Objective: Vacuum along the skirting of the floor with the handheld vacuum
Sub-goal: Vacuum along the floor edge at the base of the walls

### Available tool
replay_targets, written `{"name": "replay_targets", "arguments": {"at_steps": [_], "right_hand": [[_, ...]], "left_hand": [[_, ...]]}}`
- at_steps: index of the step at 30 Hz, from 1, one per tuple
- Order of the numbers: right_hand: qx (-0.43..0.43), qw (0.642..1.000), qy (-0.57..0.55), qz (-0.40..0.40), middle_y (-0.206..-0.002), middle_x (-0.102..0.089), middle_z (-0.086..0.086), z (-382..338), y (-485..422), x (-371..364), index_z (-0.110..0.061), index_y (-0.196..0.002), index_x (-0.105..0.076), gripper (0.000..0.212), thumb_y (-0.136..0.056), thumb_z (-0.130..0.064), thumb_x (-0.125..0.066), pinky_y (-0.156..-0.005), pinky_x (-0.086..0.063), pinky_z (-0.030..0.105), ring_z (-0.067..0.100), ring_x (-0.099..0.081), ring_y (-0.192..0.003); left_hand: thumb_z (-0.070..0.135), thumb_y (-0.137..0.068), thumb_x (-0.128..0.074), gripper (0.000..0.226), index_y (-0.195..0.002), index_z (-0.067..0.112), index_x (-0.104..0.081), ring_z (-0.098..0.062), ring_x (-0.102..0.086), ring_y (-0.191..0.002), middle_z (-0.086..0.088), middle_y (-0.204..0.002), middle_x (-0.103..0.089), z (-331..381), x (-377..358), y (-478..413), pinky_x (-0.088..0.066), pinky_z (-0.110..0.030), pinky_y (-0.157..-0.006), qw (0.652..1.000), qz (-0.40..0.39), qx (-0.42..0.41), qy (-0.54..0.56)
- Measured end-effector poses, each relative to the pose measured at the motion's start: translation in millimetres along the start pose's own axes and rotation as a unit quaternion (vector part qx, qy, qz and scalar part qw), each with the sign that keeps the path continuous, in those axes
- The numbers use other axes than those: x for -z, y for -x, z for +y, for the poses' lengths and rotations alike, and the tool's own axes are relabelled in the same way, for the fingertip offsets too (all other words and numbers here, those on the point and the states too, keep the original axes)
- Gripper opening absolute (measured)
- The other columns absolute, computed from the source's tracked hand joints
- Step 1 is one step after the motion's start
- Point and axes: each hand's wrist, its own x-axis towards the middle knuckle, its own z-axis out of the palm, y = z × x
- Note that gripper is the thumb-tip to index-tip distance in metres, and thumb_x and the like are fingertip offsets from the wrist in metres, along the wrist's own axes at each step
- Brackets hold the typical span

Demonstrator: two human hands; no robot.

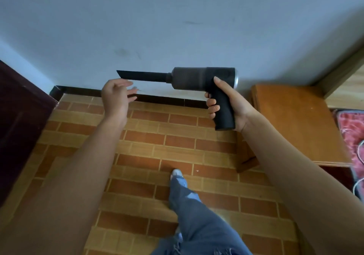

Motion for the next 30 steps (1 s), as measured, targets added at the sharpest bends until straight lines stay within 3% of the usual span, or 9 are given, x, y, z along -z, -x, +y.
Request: {"name": "replay_targets", "arguments": {"at_steps": [5, 9, 16, 20, 26, 30], "right_hand": [[-0.02, 1.0, 0.02, -0.001, -0.057, -0.046, -0.004, 33, 48, -3, -0.012, -0.077, -0.055, 0.04, -0.077, -0.051, -0.065, -0.042, -0.042, 0.02, 0.007, -0.041, -0.041], [-0.027, 0.999, 0.03, -0.012, -0.056, -0.046, -0.004, 47, 80, -1, -0.012, -0.076, -0.055, 0.04, -0.078, -0.05, -0.064, -0.042, -0.041, 0.02, 0.007, -0.041, -0.04], [-0.048, 0.995, 0.069, -0.05, -0.054, -0.046, -0.004, 64, 123, 11, -0.012, -0.075, -0.055, 0.04, -0.075, -0.051, -0.066, -0.042, -0.041, 0.02, 0.007, -0.041, -0.039], [-0.07, 0.99, 0.093, -0.082, -0.052, -0.046, -0.004, 74, 154, 25, -0.012, -0.072, -0.055, 0.039, -0.079, -0.05, -0.062, -0.041, -0.041, 0.019, 0.007, -0.04, -0.038], [-0.111, 0.977, 0.124, -0.134, -0.053, -0.048, -0.004, 99, 190, 34, -0.012, -0.074, -0.055, 0.038, -0.076, -0.049, -0.065, -0.042, -0.04, 0.017, 0.007, -0.041, -0.039], [-0.146, 0.961, 0.156, -0.178, -0.055, -0.05, -0.004, 123, 205, 20, -0.012, -0.078, -0.055, 0.039, -0.071, -0.048, -0.068, -0.042, -0.042, 0.019, 0.007, -0.043, -0.041]], "left_hand": [[0.0, -0.097, -0.036, 0.023, -0.107, 0.008, -0.056, -0.014, -0.068, -0.084, -0.004, -0.106, -0.063, -13, 32, 66, -0.057, -0.021, -0.068, 0.999, 0.026, 0.02, 0.01], [0.002, -0.097, -0.038, 0.026, -0.115, 0.004, -0.056, -0.016, -0.068, -0.09, -0.005, -0.109, -0.064, -17, 47, 109, -0.058, -0.026, -0.077, 0.998, 0.05, 0.026, 0.026], [0.0, -0.095, -0.041, 0.023, -0.092, 0.017, -0.058, -0.013, -0.07, -0.087, -0.005, -0.113, -0.065, -27, 63, 179, -0.057, -0.02, -0.068, 0.993, 0.108, 0.026, 0.044], [0.008, -0.095, -0.047, 0.017, -0.103, 0.014, -0.06, -0.015, -0.07, -0.09, -0.003, -0.108, -0.067, -39, 65, 232, -0.057, -0.024, -0.072, 0.986, 0.147, 0.051, 0.052], [0.004, -0.092, -0.053, 0.015, -0.105, 0.006, -0.061, -0.017, -0.071, -0.088, -0.006, -0.1, -0.068, -53, 84, 309, -0.059, -0.031, -0.078, 0.966, 0.227, 0.065, 0.102], [0.001, -0.092, -0.048, 0.018, -0.089, 0.013, -0.06, -0.015, -0.071, -0.076, -0.007, -0.096, -0.07, -65, 118, 358, -0.059, -0.03, -0.068, 0.948, 0.293, 0.06, 0.106]]}}
